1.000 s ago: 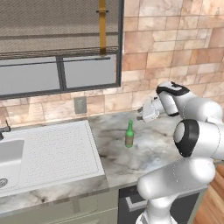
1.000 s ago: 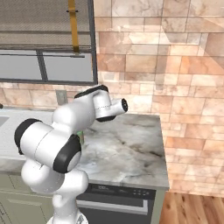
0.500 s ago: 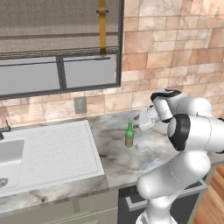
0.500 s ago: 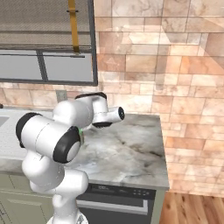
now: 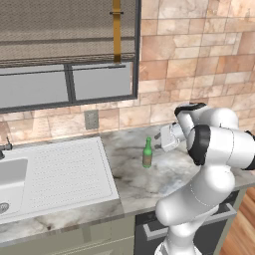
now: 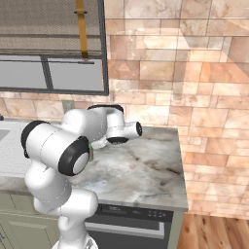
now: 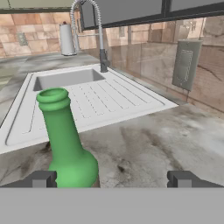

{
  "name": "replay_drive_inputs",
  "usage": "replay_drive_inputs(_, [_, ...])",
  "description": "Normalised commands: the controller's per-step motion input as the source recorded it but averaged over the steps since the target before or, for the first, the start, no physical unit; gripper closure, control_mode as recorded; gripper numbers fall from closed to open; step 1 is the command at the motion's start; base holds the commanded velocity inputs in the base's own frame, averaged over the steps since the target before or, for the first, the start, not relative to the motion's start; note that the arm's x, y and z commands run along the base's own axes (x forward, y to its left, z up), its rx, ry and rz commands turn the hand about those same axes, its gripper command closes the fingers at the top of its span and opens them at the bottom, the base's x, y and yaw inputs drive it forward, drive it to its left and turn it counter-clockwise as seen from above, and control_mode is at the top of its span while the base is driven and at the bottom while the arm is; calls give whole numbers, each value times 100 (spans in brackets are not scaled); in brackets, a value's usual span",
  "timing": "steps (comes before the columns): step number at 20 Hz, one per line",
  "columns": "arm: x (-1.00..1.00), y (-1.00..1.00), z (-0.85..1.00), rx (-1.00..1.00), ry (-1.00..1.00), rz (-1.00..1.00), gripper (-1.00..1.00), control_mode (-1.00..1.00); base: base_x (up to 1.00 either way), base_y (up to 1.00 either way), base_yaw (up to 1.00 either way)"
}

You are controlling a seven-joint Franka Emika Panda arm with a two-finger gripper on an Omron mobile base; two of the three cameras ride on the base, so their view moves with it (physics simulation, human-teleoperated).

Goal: Place the drinks on the dining counter in a tight cluster.

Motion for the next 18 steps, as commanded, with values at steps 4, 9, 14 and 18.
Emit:
replay_drive_inputs(4, [0, 0, -3, 0, 0, 5, -100, -100, 0, 0, 0])
replay_drive_inputs(9, [0, 0, -4, 0, 0, 10, -100, -100, 0, 0, 0])
replay_drive_inputs(14, [0, 0, -9, 0, 0, 13, -100, -100, 0, 0, 0])
replay_drive_inputs(18, [-2, 0, -17, 0, 0, 10, -100, -100, 0, 0, 0])
